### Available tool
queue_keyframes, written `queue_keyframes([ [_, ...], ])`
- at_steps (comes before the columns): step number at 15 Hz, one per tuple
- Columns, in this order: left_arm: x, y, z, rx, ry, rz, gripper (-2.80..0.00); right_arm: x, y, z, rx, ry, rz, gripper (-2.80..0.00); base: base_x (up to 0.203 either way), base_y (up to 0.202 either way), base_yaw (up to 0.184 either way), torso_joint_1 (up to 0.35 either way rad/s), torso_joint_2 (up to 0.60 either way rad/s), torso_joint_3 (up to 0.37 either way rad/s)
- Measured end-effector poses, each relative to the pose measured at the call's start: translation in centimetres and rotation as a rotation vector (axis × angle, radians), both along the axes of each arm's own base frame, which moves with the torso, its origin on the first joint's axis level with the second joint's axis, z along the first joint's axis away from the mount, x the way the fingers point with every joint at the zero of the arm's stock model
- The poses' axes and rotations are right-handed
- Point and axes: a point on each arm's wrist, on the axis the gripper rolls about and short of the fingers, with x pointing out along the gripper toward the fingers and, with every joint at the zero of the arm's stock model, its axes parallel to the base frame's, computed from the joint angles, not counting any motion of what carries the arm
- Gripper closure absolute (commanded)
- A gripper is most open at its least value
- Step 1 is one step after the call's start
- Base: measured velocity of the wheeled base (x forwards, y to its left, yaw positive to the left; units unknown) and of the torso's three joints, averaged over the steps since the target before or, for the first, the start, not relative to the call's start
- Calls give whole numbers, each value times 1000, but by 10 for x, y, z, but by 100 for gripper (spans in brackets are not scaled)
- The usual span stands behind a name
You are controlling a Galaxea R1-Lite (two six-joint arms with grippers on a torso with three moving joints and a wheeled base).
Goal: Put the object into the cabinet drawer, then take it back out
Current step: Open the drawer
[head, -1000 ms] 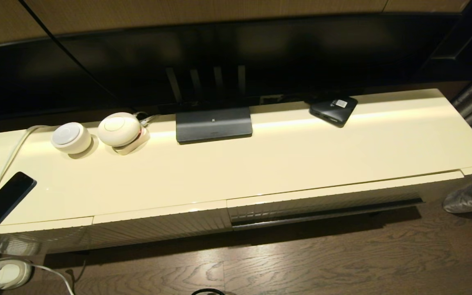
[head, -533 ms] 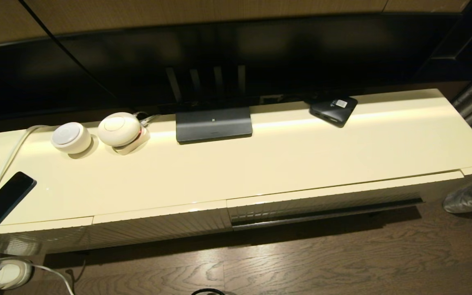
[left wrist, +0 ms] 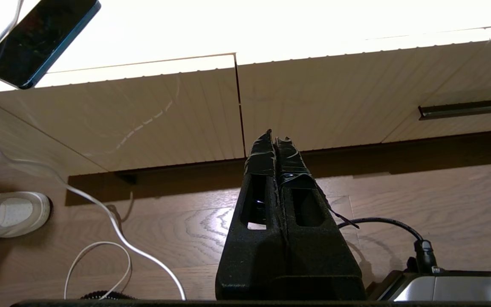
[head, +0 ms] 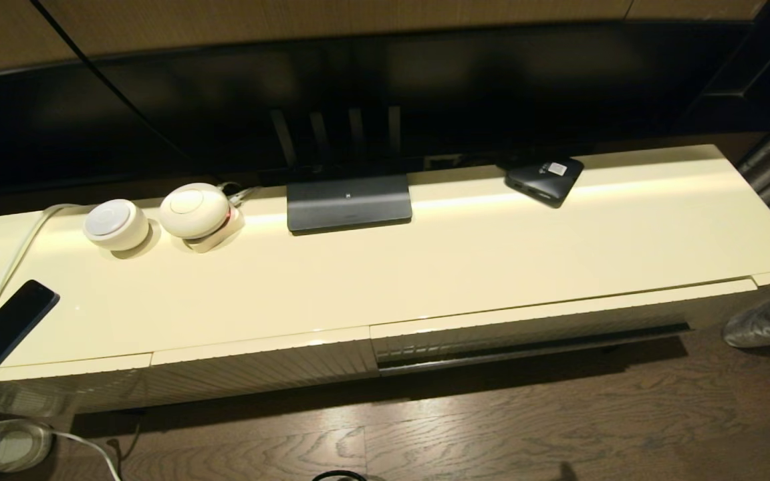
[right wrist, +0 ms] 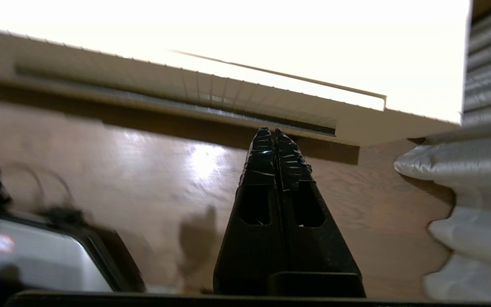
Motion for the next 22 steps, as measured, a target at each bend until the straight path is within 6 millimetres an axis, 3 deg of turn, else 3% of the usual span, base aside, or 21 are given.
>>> queue_keyframes([
  [4,0,0,0,0,1,0,0,62,10,-5,-192,175,142,0,0,0,0,0,0,0],
  [7,0,0,0,0,1,0,0,95,24,-18,-360,272,287,0,0,0,0,0,0,0],
  [14,0,0,0,0,1,0,0,143,61,-59,-644,431,539,0,0,0,0,0,0,0],
  [22,0,0,0,0,0,0,0,189,89,-111,-718,530,629,0,0,0,0,0,0,0],
])
